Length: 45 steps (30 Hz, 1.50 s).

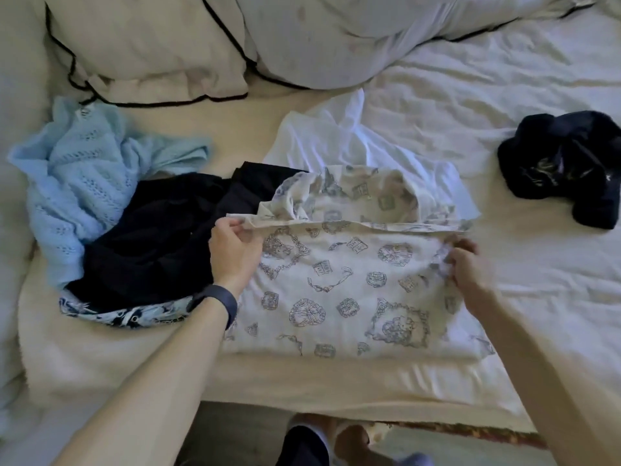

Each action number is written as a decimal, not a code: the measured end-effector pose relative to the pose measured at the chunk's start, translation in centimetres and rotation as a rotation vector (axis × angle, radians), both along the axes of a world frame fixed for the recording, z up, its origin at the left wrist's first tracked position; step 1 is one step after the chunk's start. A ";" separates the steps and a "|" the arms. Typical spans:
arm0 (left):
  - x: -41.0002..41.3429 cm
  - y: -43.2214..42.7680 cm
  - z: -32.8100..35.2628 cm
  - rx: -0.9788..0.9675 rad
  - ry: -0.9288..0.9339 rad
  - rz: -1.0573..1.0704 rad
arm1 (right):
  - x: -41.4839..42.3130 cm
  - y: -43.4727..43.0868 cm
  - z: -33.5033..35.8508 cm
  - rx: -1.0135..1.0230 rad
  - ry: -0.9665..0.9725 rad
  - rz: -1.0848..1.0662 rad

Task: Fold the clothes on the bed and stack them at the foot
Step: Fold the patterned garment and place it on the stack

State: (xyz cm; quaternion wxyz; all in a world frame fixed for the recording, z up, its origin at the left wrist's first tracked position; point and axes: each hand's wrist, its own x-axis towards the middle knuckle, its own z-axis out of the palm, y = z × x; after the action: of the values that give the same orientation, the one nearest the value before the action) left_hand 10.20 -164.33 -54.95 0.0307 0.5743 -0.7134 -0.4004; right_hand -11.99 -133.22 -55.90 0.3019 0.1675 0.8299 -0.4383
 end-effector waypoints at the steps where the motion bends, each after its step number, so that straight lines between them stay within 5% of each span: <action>1: 0.2 0.7 0.2 -0.121 -0.051 -0.016 | 0.2 0.2 0.0 0.080 0.034 0.006; 6: -0.2 1.6 1.7 -0.397 -0.137 -0.264 | -0.7 0.4 1.2 0.426 0.175 0.197; 15: -10.1 -2.2 0.6 -0.339 -0.251 -0.724 | -5.9 -7.1 2.5 0.379 0.423 0.880; 19: -11.5 -4.1 0.6 -0.289 -0.210 -0.701 | -8.0 -8.9 2.2 0.520 0.526 1.117; 22: -11.3 -5.0 0.4 -0.082 -0.140 -0.542 | -9.1 -8.2 1.7 0.360 0.537 1.001; 26: -10.8 -5.8 -0.4 0.113 -0.181 -0.525 | -9.6 -6.8 1.0 0.187 0.205 0.873; 32: -10.8 -6.0 -1.0 0.039 -0.158 -0.558 | -9.7 -5.9 0.2 0.118 0.204 0.737; 36: -6.3 -4.7 0.6 -0.367 -0.040 -0.348 | -7.0 -0.9 0.4 0.140 0.361 0.317; 38: -3.1 -3.4 1.1 -0.457 -0.058 -0.173 | -5.4 1.6 0.0 0.174 0.276 0.056; 41: 0.0 -1.0 1.5 -0.237 -0.145 0.085 | -3.4 3.3 -0.4 0.122 0.039 -0.145; 45: 0.3 -0.1 1.8 -0.064 -0.221 0.164 | -2.5 2.8 -0.4 0.126 -0.017 -0.092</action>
State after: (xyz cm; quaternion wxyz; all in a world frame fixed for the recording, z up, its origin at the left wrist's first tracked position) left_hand 10.49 -164.44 -53.17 0.0030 0.6700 -0.6754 -0.3081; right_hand -14.50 -130.38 -56.33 0.2774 0.2281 0.8445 -0.3973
